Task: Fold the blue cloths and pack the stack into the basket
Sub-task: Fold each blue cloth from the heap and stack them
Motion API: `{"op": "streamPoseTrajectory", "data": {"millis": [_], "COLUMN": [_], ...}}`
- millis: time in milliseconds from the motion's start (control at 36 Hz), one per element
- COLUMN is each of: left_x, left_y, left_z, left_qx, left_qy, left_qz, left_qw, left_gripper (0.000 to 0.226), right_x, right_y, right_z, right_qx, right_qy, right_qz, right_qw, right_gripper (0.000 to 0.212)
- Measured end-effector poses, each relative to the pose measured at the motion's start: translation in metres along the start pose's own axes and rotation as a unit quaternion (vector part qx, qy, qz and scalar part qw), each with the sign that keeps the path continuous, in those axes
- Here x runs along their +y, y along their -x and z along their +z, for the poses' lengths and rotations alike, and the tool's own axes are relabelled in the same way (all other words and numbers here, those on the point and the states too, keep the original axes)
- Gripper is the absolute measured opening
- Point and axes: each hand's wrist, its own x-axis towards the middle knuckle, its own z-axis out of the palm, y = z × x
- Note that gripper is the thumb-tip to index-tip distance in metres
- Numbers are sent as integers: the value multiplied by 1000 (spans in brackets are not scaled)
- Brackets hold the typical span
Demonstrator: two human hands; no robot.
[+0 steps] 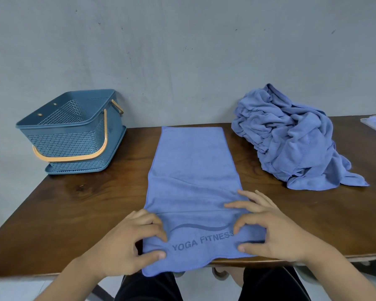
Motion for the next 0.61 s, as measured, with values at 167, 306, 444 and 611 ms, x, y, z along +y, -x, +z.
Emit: {"op": "streamPoseTrajectory", "data": {"millis": [167, 306, 444, 611], "left_x": [4, 6, 9, 10], "left_y": [-2, 2, 0, -8], "left_z": [0, 1, 2, -2], "left_qx": [16, 52, 127, 162], "left_qy": [2, 81, 130, 242], "left_qz": [-21, -88, -116, -132], "left_qw": [1000, 991, 976, 947], "left_gripper": [9, 12, 19, 36], "right_x": [0, -11, -18, -21], "right_y": [-3, -3, -8, -23], "right_z": [3, -4, 0, -5], "right_qx": [8, 60, 101, 127], "right_qy": [-25, -215, -229, -295], "right_qz": [19, 78, 71, 78], "right_qw": [999, 972, 966, 944], "right_gripper": [9, 18, 18, 20]}}
